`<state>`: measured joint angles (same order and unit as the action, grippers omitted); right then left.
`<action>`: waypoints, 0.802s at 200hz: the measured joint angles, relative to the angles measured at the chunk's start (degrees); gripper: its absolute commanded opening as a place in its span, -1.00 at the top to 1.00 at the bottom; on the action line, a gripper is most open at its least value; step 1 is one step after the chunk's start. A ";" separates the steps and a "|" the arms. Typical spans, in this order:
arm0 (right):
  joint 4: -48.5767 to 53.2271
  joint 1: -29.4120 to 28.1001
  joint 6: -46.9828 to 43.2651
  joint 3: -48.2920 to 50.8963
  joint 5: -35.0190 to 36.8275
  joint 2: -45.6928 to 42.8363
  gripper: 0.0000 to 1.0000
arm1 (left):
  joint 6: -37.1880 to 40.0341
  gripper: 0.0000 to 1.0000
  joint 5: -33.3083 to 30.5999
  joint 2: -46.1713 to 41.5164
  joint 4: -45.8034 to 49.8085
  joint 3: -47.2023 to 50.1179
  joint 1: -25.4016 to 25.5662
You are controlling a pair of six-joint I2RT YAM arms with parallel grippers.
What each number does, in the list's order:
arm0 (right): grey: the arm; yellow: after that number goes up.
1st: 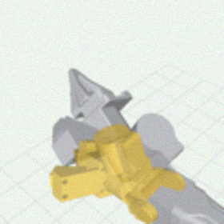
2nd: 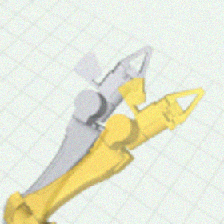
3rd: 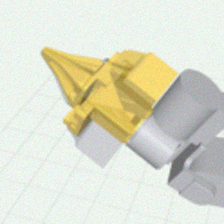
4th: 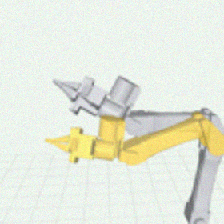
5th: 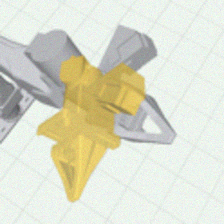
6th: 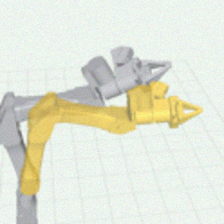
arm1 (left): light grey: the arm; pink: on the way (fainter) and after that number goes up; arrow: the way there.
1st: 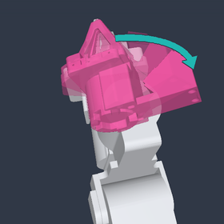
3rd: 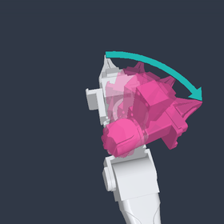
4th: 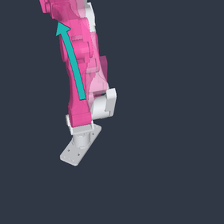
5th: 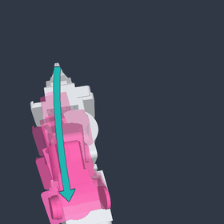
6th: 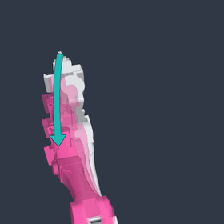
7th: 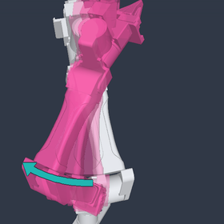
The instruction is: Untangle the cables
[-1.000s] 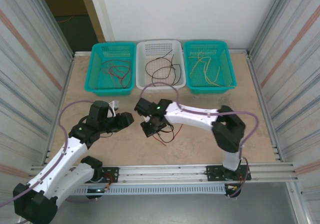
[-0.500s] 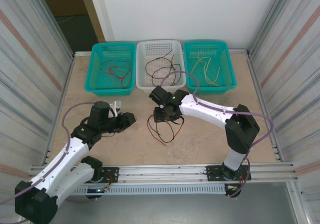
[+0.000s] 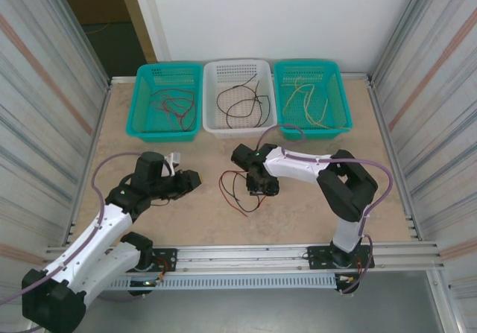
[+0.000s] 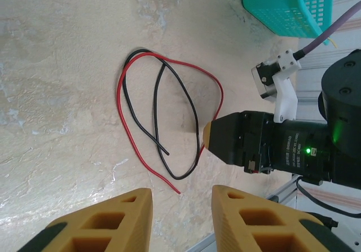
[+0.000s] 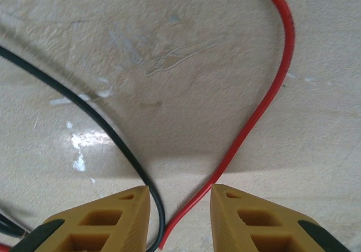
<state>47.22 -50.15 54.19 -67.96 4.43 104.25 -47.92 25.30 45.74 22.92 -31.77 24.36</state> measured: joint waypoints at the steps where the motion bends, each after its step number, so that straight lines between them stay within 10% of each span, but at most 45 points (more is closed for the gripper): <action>1: 0.00 0.00 0.07 0.00 0.00 0.00 0.37 | 0.07 0.31 0.00 0.00 0.02 -0.02 0.00; 111: 0.39 2.34 1.46 0.98 -2.58 1.62 0.80 | 1.81 0.30 -1.44 0.07 1.73 -0.70 0.00; 160: 0.46 2.62 1.88 0.96 -3.69 1.46 0.52 | 3.15 0.28 -1.55 3.26 1.73 -1.97 0.00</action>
<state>47.68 -47.53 56.07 -67.00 0.73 105.71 -44.77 23.75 48.99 24.64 -33.74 24.36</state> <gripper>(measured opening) 0.211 0.358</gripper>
